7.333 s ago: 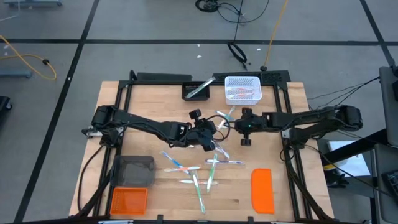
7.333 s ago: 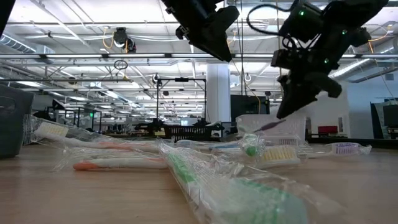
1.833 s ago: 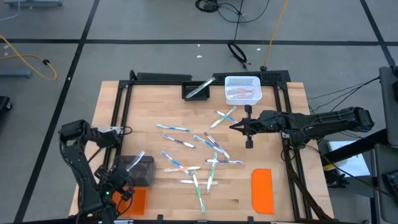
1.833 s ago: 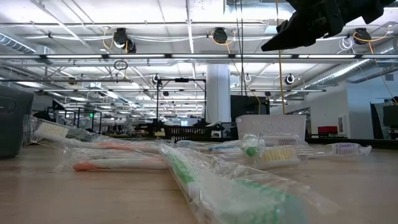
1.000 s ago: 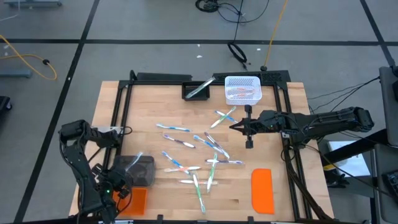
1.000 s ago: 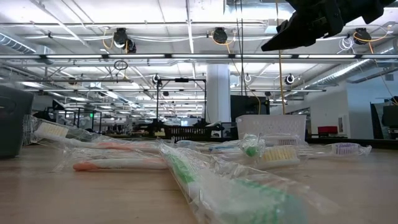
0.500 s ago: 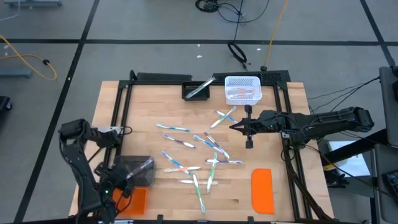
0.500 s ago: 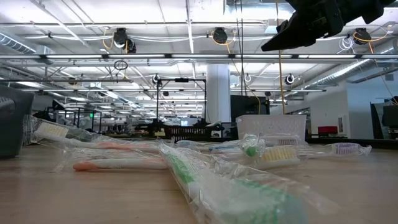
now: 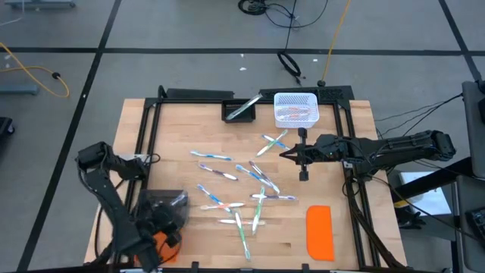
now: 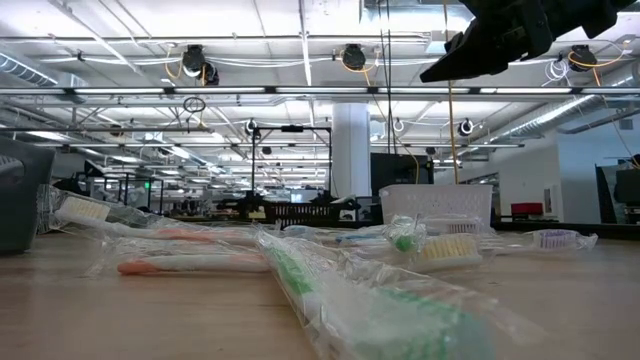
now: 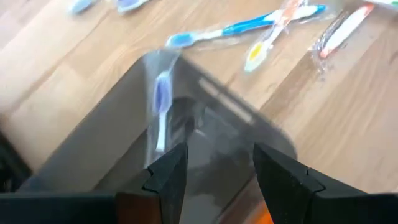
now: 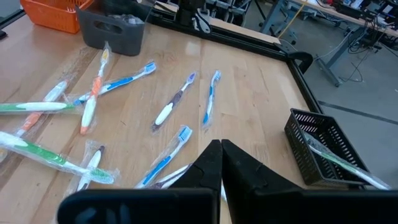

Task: Pick & Place Toothbrushes
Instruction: Put the orange toothbrush into the white bin

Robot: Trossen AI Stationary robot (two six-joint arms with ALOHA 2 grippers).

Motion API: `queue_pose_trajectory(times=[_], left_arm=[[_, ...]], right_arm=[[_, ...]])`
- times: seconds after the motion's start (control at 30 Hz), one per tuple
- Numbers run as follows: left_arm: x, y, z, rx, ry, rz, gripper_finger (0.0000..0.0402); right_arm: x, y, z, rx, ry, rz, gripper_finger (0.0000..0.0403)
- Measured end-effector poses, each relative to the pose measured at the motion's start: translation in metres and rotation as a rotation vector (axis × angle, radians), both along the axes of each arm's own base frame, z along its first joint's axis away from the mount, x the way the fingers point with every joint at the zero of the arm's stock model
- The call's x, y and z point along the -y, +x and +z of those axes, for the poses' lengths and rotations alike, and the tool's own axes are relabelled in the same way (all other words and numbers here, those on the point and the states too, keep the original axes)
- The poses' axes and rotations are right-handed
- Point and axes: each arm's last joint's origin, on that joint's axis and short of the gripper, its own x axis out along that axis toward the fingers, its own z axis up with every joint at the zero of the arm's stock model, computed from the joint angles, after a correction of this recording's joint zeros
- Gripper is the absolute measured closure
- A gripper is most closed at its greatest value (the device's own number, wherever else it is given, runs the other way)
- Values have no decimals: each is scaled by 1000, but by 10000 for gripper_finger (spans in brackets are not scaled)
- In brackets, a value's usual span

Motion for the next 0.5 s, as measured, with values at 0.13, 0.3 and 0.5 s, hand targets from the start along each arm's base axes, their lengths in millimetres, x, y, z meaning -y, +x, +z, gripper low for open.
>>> queue_pose_trajectory(times=[0.13, 0.3, 0.5], left_arm=[[-9, 23, -1, -28, -11, -55, 215], [-19, 48, -2, -35, -32, -126, 215], [-28, 75, -4, -4, -75, -222, 215]], right_arm=[[0, 0, 0, 2, 20, -8, 403], [0, 0, 0, 2, 20, -8, 403], [0, 0, 0, 2, 19, -8, 403]])
